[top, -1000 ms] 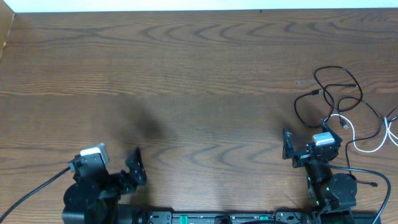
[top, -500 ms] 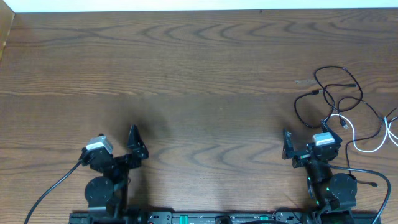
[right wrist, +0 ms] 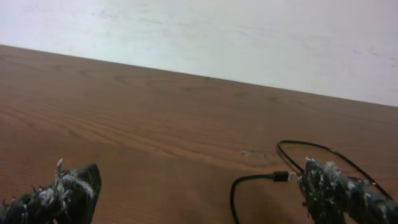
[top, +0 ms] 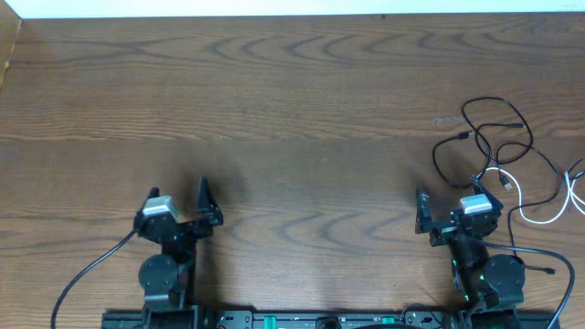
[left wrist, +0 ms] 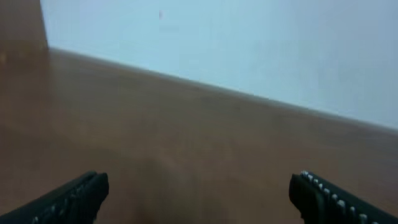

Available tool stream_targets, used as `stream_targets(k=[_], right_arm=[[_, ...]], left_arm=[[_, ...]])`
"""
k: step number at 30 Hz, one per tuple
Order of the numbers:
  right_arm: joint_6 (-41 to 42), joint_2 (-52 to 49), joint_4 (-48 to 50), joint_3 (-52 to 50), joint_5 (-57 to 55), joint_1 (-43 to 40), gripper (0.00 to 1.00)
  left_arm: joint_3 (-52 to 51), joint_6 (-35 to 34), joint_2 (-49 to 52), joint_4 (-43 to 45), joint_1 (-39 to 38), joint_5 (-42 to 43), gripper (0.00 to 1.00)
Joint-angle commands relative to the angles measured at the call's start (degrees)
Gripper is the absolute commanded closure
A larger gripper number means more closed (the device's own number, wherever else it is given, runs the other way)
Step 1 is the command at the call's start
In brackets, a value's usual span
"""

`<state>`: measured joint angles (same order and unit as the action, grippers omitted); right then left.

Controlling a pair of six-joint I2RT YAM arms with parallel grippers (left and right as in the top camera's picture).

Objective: Untangle cables

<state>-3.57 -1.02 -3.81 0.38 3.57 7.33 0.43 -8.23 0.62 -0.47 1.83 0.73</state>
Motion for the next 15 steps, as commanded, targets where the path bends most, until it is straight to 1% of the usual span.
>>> stream_targets(k=[1,15], right_arm=[[-0.2,0.2,-0.3,-0.1,-0.2,0.2,0.01],[-0.2,0.2,-0.3,-0.1,-0.2,0.2,0.01]], left_arm=[[-0.2,2.4,-0.5,-3.4,0.3,0.0,0.03],[-0.2,2.4,-0.4,-3.7,0.2,-0.1,0.03]])
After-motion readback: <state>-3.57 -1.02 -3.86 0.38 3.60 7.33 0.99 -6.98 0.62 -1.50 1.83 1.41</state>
